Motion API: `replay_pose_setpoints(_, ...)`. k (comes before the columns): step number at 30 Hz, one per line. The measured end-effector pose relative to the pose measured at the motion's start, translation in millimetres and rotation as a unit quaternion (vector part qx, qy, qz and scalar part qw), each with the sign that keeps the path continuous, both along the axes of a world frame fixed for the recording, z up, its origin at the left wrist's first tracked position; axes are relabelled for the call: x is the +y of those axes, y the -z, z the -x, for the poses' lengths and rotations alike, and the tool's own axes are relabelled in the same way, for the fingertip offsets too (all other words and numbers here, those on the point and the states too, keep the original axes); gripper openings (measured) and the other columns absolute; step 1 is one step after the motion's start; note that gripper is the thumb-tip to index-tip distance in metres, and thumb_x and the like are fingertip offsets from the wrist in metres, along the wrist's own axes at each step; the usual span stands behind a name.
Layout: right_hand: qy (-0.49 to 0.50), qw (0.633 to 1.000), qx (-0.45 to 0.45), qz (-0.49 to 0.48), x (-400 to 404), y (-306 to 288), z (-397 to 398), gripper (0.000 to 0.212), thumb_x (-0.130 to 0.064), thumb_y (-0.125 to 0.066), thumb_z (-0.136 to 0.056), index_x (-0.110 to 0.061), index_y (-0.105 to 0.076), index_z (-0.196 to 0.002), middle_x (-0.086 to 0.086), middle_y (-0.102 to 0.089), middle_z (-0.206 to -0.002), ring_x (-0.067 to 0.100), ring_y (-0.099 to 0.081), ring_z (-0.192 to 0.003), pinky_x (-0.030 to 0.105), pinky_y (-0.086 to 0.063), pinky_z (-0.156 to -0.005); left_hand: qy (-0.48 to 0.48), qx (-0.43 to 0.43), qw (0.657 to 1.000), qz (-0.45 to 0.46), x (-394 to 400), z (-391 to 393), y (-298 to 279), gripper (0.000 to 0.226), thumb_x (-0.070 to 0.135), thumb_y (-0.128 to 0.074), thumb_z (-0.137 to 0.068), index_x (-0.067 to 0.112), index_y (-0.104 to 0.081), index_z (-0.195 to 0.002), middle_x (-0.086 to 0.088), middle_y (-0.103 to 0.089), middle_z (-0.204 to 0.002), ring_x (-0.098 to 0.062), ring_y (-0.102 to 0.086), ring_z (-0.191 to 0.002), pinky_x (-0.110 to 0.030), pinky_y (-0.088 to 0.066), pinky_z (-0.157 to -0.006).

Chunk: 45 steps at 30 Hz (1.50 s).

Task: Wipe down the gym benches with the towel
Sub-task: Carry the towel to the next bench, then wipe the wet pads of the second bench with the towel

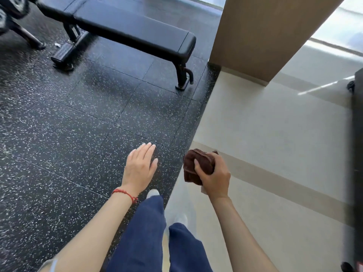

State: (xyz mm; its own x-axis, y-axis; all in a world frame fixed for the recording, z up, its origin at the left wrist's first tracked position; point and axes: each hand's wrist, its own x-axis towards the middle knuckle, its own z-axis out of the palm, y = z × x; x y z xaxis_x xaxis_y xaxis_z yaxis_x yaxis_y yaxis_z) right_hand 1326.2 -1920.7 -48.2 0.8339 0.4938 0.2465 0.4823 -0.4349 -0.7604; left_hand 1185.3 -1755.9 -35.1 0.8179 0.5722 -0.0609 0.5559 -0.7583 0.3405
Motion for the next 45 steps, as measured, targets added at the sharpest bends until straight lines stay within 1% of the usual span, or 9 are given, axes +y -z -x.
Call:
replay_pose_setpoints(11, 0.011, 1.0, 0.0, 0.008, 176.1, 7.4, -80.6, 0.039, -0.043, -0.063, -0.077, -0.006, -0.064, -0.092, 0.005, -0.066, -0.085, 0.014, -0.058, -0.078, 0.017, -0.042, -0.078, 0.028, 0.002, 1.0, 0.001, 176.1, -96.4, 3.7, 0.05, 0.028, -0.034, -0.089, -0.006, -0.059, -0.116, -0.022, -0.061, -0.118, -0.037, -0.057, -0.111, -0.053, -0.044, -0.093)
replay_pose_setpoints(17, 0.034, 0.999, -0.001, 0.014, 280.3, -1.9, -128.1, 0.041, -0.044, -0.061, -0.078, -0.006, -0.064, -0.093, 0.007, -0.066, -0.085, 0.021, -0.061, -0.074, 0.013, -0.039, -0.077, 0.043, 0.017, 0.999, -0.003, 283.9, -135.2, -3.5, 0.051, 0.03, -0.033, -0.091, -0.004, -0.058, -0.118, -0.02, -0.06, -0.12, -0.034, -0.056, -0.113, -0.049, -0.042, -0.095)
replay_pose_setpoints(26, 0.051, 0.998, 0.017, 0.014, 367.3, -6.2, -204.7, 0.042, -0.044, -0.061, -0.077, -0.005, -0.064, -0.093, 0.007, -0.065, -0.086, 0.023, -0.061, -0.076, 0.018, -0.041, -0.077, 0.043, 0.031, 0.998, 0.013, 375.3, -207.4, -1.1, 0.051, 0.03, -0.033, -0.09, -0.005, -0.058, -0.118, -0.022, -0.06, -0.12, -0.036, -0.056, -0.113, -0.051, -0.042, -0.095)
replay_pose_setpoints(30, 0.058, 0.998, 0.028, 0.009, 403.6, 4.9, -252.9, 0.038, -0.041, -0.064, -0.077, -0.006, -0.063, -0.093, 0.006, -0.065, -0.087, 0.019, -0.059, -0.078, 0.014, -0.039, -0.077, 0.049, 0.042, 0.998, 0.012, 411.4, -253.9, 5.1, 0.052, 0.03, -0.032, -0.09, -0.005, -0.057, -0.119, -0.021, -0.059, -0.122, -0.036, -0.055, -0.114, -0.05, -0.042, -0.096)
replay_pose_setpoints(34, 0.062, 0.997, 0.054, 0.011, 447.3, 13.3, -308.3, 0.034, -0.028, -0.072, -0.073, -0.002, -0.064, -0.093, 0.009, -0.065, -0.087, 0.026, -0.062, -0.078, 0.022, -0.043, -0.077, 0.033, 0.056, 0.998, 0.014, 452.1, -303.7, 2.6, 0.053, 0.033, -0.03, -0.092, -0.004, -0.057, -0.12, -0.021, -0.058, -0.123, -0.036, -0.054, -0.115, -0.052, -0.042, -0.096)
replay_pose_setpoints(37, 0.056, 0.997, 0.055, 0.008, 478.6, 10.6, -345.1, 0.033, -0.028, -0.072, -0.073, -0.002, -0.064, -0.092, 0.009, -0.065, -0.087, 0.025, -0.061, -0.078, 0.024, -0.045, -0.077, 0.035, 0.056, 0.998, 0.007, 481.2, -337.2, -3.1, 0.059, 0.038, -0.023, -0.095, -0.004, -0.056, -0.121, -0.021, -0.057, -0.124, -0.037, -0.053, -0.117, -0.054, -0.04, -0.097)
replay_pose_setpoints(39, 0.047, 0.997, 0.057, 0.008, 501.1, 9.3, -369.7, 0.033, -0.028, -0.072, -0.074, -0.002, -0.064, -0.093, 0.01, -0.065, -0.088, 0.026, -0.061, -0.079, 0.029, -0.047, -0.077, 0.021, 0.052, 0.998, 0.012, 503.5, -361.1, -3.0, 0.055, 0.034, -0.029, -0.092, -0.005, -0.055, -0.122, -0.022, -0.056, -0.126, -0.037, -0.051, -0.118, -0.053, -0.038, -0.099)
replay_pose_setpoints(42, 0.043, 0.998, 0.048, 0.008, 533.0, 9.1, -397.2, 0.031, -0.027, -0.073, -0.073, -0.003, -0.064, -0.092, 0.009, -0.065, -0.087, 0.025, -0.061, -0.078, 0.023, -0.044, -0.077, 0.007, 0.043, 0.999, 0.016, 532.1, -388.8, -0.8, 0.053, 0.031, -0.031, -0.091, -0.005, -0.055, -0.122, -0.023, -0.056, -0.126, -0.038, -0.05, -0.119, -0.053, -0.038, -0.099)
replay_pose_setpoints(45, 0.045, 0.998, 0.039, 0.018, 562.7, 17.6, -415.9, 0.032, -0.027, -0.073, -0.073, -0.003, -0.064, -0.092, 0.01, -0.065, -0.086, 0.026, -0.062, -0.078, 0.025, -0.044, -0.078, 0.014, 0.043, 0.999, 0.027, 560.2, -410.2, 9.1, 0.053, 0.03, -0.032, -0.09, -0.006, -0.056, -0.121, -0.023, -0.056, -0.125, -0.038, -0.052, -0.118, -0.054, -0.04, -0.097)
